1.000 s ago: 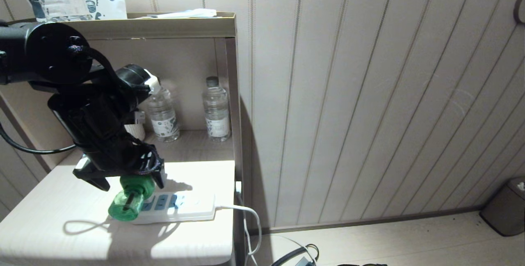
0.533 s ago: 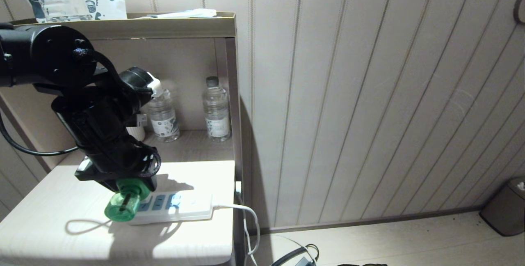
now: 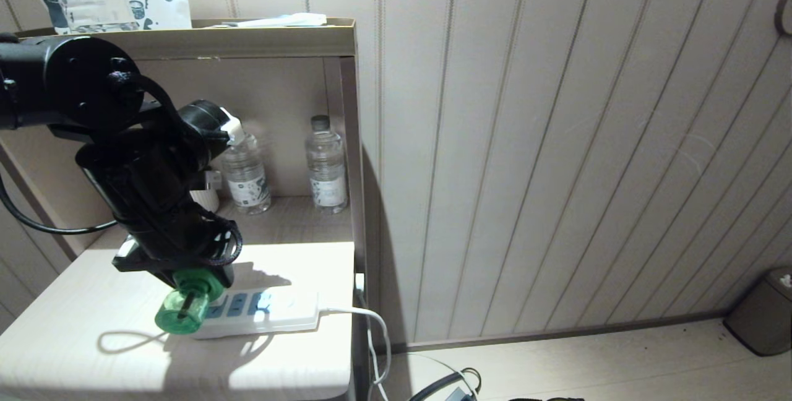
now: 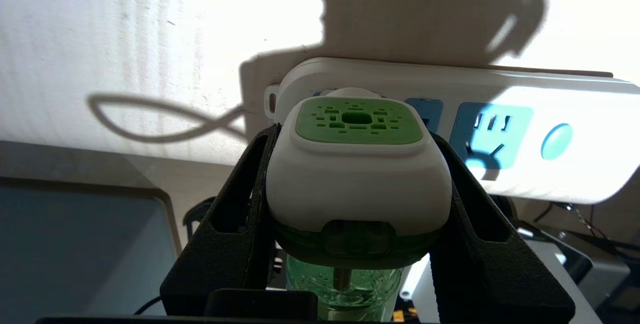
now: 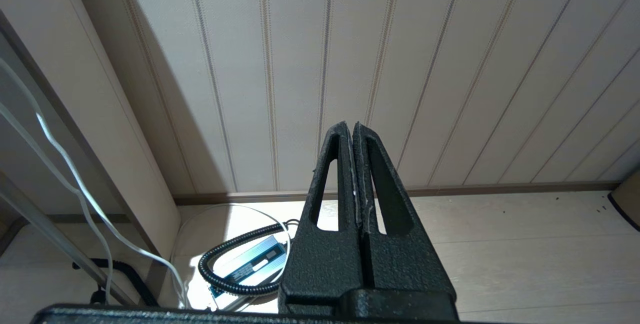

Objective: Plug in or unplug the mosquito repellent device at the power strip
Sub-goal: Hold the socket with your right hand and unplug it with your left hand

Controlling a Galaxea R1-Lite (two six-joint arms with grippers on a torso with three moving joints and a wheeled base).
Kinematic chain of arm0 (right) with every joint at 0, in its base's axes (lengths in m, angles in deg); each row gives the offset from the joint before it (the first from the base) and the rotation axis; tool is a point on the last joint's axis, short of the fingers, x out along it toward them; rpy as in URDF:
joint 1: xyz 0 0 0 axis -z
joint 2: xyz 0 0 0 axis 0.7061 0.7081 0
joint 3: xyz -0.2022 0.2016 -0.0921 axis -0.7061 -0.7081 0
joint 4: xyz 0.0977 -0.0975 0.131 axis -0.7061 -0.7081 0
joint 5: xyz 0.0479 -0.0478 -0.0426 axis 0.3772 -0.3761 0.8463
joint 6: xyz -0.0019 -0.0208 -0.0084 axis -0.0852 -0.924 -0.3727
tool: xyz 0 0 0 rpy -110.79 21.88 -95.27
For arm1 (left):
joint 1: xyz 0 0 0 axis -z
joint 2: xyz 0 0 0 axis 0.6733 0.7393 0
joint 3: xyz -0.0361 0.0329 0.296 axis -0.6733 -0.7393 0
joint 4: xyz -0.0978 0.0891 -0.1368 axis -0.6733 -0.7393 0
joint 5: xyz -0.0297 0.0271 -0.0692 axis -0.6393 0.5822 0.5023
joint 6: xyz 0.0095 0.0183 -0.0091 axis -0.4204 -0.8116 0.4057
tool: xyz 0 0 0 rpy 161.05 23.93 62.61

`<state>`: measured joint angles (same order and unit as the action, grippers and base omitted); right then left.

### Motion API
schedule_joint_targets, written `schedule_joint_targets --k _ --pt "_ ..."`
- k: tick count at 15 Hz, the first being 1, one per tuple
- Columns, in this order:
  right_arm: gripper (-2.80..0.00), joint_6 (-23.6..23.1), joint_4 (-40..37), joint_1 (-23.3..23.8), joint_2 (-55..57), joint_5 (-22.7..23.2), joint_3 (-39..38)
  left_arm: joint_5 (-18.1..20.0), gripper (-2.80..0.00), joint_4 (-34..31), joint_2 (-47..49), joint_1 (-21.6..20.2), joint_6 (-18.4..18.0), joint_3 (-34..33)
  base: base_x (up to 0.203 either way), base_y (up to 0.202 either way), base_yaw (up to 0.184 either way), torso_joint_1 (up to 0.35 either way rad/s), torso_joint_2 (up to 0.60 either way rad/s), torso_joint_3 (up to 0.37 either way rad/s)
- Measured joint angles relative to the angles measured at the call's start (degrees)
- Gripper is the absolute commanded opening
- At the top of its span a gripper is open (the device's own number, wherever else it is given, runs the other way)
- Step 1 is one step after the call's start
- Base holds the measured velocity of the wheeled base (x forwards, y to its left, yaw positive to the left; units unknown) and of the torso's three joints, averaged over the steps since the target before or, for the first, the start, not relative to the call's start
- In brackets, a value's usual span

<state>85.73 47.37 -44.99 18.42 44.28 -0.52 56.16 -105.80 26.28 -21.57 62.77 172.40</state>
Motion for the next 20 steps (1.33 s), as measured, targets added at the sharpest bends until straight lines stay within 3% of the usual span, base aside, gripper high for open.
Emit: schedule_joint_targets --k 2,17,20 --pt "-2.8 0.0 -0.02 0.0 0.0 0.0 0.0 1.62 -2.8 0.02 -0.02 -0.29 -0.13 0.12 0.0 0.0 0.0 0.0 0.0 0.0" --pt "-2.8 -1.09 -1.02 -0.03 -0.13 0.81 0.5 1.99 -2.8 0.24 -0.77 -0.91 0.09 -1.73 0.0 0.0 0.0 0.0 0.0 0.0" --pt "-2.8 -1.71 -5.0 -0.09 1.87 3.62 9.48 1.96 -2.8 0.28 -0.63 -0.86 0.09 -1.73 0.0 0.0 0.0 0.0 0.0 0.0"
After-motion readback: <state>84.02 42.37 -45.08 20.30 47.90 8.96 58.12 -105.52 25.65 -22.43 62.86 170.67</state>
